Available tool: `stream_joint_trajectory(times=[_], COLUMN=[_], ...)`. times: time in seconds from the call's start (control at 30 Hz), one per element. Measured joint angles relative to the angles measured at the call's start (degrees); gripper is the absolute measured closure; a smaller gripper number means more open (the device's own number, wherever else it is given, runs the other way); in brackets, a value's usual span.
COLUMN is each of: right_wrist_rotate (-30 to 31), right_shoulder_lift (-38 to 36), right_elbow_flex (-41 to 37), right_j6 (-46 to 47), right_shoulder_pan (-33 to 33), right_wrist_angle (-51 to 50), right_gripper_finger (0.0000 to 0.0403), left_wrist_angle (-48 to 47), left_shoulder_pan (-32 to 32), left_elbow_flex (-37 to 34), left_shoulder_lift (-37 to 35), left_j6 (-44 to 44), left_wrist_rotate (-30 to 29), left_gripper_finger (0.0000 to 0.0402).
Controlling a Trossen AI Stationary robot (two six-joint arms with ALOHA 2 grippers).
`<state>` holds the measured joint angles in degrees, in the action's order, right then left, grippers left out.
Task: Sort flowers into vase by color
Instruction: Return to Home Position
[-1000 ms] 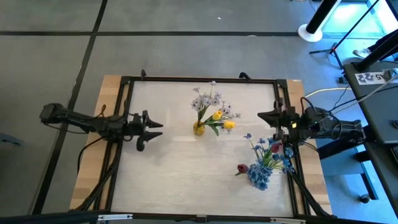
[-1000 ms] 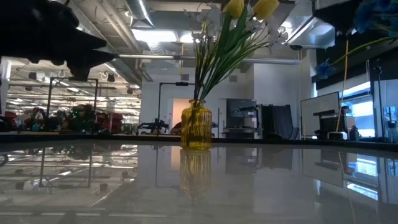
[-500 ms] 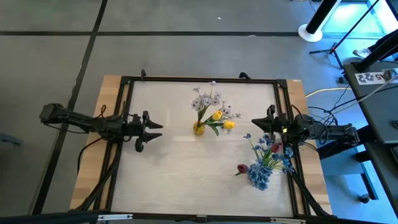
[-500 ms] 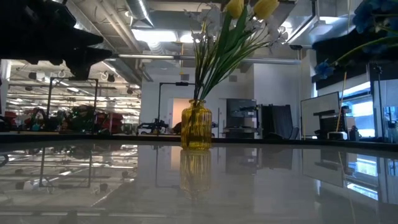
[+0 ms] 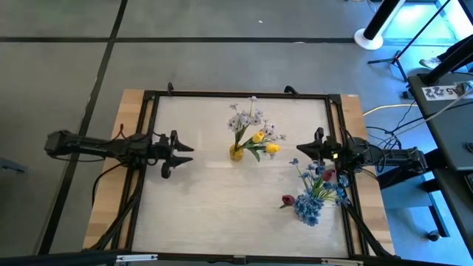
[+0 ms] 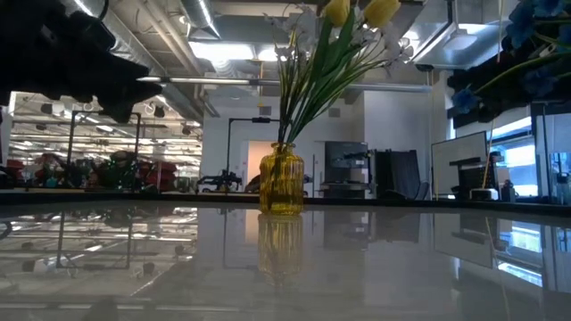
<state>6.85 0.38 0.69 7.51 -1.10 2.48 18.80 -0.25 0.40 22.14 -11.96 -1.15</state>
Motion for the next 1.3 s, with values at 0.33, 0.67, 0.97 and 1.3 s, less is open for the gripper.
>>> stream_joint_trajectory(times=[0.33,0.67,0.97,1.3], right_wrist_rotate=[0.0,0.0,-0.4,-0.4], right_shoulder_lift=[0.0,0.0,0.0,0.0], right_elbow_flex=[-0.1,-0.2,-0.2,-0.2], right_j6=[-0.2,-0.3,-0.3,-0.3], right_shoulder_pan=[0.0,0.0,0.0,0.0], right_wrist_angle=[0.1,0.1,0.0,0.0], right_gripper_finger=[0.04,0.04,0.04,0.04], left_wrist_angle=[-18.7,-17.9,-17.8,-17.8], left_shoulder_pan=[1.0,1.0,1.0,1.0], left_elbow_flex=[0.8,0.1,0.1,0.1], left_shoulder_lift=[-17.7,-21.0,-21.0,-21.0], left_j6=[0.4,1.8,1.7,1.7], left_wrist_rotate=[-1.1,-2.6,-2.4,-2.4], left_gripper_finger=[0.0223,0.0223,0.0223,0.0223])
